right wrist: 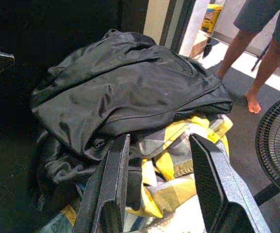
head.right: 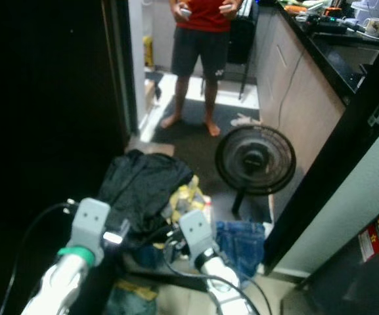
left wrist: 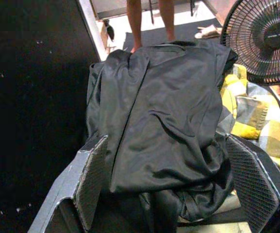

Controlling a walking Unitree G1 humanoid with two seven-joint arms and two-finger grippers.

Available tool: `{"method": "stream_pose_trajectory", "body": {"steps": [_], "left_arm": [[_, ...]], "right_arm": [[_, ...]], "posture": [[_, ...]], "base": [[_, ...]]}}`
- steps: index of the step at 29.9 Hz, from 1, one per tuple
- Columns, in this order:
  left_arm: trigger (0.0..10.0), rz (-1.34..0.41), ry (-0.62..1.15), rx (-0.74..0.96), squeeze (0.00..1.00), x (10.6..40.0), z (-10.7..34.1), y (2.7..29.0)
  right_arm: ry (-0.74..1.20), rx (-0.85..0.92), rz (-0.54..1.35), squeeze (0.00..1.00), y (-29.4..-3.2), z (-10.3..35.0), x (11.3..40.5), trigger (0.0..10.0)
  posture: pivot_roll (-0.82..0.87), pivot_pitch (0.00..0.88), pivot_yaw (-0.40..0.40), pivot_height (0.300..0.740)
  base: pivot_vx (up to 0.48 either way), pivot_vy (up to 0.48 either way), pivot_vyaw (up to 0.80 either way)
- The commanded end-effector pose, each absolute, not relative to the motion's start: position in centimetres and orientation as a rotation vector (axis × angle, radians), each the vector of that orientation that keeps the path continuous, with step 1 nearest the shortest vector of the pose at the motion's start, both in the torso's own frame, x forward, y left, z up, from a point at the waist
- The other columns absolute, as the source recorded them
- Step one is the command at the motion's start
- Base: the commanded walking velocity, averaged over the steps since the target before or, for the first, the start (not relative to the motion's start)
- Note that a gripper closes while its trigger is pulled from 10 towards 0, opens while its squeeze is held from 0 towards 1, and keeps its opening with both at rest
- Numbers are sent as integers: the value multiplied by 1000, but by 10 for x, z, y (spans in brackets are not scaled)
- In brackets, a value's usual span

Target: Clothes washing

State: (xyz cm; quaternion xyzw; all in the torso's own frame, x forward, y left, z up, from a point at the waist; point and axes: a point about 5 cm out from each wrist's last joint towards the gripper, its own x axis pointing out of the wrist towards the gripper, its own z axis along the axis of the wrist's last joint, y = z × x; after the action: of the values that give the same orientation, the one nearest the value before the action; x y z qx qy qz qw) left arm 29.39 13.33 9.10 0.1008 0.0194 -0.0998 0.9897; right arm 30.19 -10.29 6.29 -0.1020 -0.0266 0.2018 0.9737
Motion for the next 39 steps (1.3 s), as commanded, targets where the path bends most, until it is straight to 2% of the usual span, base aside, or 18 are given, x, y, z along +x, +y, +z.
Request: {"method": "stream_pose_trajectory", "body": {"steps": [1,11,20,39], "left_arm": [[10000,-199,61,207,0,293,85,133],[10000,-194,53,206,0,293,86,133],[10000,-199,15,181,0,294,91,132],[10000,-131,9,217,0,296,92,143]], "right_arm": [[-22,-211,404,0,-105,56,298,10000],[-24,-215,403,0,-107,56,299,10000],[-24,-215,403,0,-106,57,300,10000],[-25,-212,403,0,-106,56,299,10000]], "posture": [[49,65,3,740],[47,62,0,740],[46,65,1,740],[47,72,2,740]], "base": [[0,-480,0],[0,-387,0],[0,0,0],[438,0,0]]}}
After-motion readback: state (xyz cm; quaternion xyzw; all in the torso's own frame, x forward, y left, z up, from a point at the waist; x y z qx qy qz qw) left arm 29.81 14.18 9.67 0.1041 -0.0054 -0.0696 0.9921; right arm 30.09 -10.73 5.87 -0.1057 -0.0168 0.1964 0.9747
